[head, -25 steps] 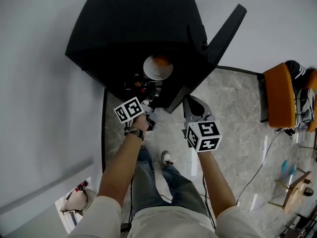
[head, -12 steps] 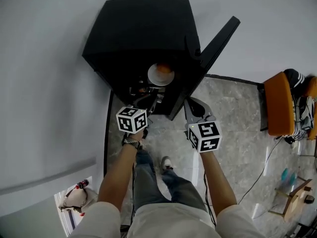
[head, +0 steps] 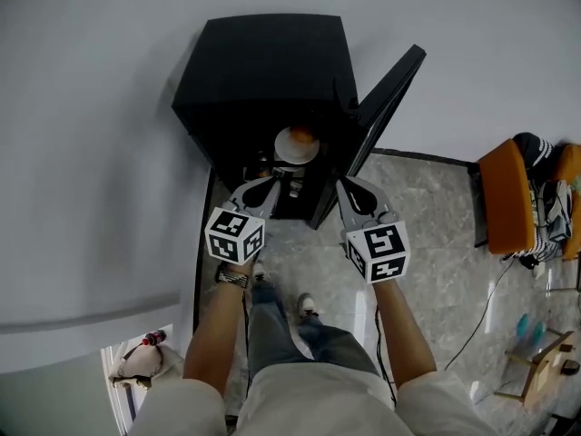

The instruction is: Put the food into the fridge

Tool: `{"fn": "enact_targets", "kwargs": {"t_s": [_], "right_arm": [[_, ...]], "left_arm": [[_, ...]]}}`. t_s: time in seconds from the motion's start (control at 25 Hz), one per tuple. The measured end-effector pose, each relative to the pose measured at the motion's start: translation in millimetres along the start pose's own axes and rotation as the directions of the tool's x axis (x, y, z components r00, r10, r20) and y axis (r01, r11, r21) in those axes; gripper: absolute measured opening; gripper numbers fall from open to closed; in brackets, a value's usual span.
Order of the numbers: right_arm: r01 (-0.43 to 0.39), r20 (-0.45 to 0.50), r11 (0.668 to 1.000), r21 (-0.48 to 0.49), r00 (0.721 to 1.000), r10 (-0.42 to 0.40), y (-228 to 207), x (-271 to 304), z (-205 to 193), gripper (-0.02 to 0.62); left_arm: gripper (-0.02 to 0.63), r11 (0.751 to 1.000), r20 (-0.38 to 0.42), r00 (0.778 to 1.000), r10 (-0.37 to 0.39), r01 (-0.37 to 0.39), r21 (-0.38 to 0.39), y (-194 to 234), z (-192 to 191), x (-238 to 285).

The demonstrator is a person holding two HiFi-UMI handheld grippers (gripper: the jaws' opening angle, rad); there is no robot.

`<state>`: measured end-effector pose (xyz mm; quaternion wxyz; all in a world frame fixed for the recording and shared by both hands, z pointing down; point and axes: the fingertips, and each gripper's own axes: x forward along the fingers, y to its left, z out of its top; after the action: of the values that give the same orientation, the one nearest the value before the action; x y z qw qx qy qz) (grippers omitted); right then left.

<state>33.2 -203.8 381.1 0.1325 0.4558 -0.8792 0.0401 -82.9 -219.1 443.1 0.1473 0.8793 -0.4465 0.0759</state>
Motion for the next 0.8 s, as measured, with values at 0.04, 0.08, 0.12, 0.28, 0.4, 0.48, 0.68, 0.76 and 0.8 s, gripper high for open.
{"fn": "enact_targets", "kwargs": {"t_s": [0.04, 0.08, 0.12, 0.28, 0.4, 0.48, 0.68, 0.76, 0.8], "right_arm": [[-0.007, 0.005, 1.0, -0.01, 1.0, 0.007, 3.4, -2.9, 5.9, 0.006], [-0.015, 0.01, 1.0, -0.017, 1.0, 0.015, 6.5, -5.8, 12.3, 0.005], [-0.022, 0.017, 1.0, -0.019, 1.0, 0.022, 9.3, -8.9, 19.0, 0.006], [-0.043, 0.053, 0.999, -0.024, 0.998, 0.044, 16.7, -25.0, 47.0, 0.006], [-0.054, 0.076, 0.998, -0.038, 0.996, 0.057, 18.8, -38.7, 67.0, 0.006], [-0.065, 0.086, 0.997, -0.041, 0.994, 0.069, 19.1, -47.8, 77.5, 0.006], [-0.105, 0.109, 0.991, -0.078, 0.988, 0.113, 25.8, -65.9, 102.0, 0.006], [-0.114, 0.12, 0.989, -0.098, 0.985, 0.125, 27.3, -71.8, 112.1, 0.006], [-0.115, 0.127, 0.988, -0.104, 0.984, 0.128, 27.4, -74.7, 117.2, 0.005]], "left_arm": [[0.005, 1.0, 0.01, 1.0, 0.006, -0.006, 0.021, -2.7, 8.3, -6.1], [0.005, 0.999, 0.019, 1.0, 0.01, -0.011, 0.041, -5.4, 16.8, -12.1], [0.005, 0.998, 0.027, 1.0, 0.013, -0.015, 0.057, -8.0, 25.1, -18.1], [0.005, 0.994, 0.059, 0.998, 0.024, -0.03, 0.104, -21.3, 56.5, -42.3], [0.005, 0.991, 0.088, 0.996, 0.031, -0.042, 0.125, -33.2, 79.7, -59.7], [0.005, 0.989, 0.103, 0.994, 0.028, -0.042, 0.139, -42.8, 93.2, -69.0], [0.005, 0.982, 0.125, 0.992, 0.021, -0.044, 0.184, -66.8, 120.8, -86.2], [0.005, 0.977, 0.128, 0.992, 0.023, -0.049, 0.207, -74.3, 128.5, -91.2], [0.005, 0.974, 0.127, 0.992, 0.022, -0.05, 0.219, -77.7, 132.1, -93.3]]}}
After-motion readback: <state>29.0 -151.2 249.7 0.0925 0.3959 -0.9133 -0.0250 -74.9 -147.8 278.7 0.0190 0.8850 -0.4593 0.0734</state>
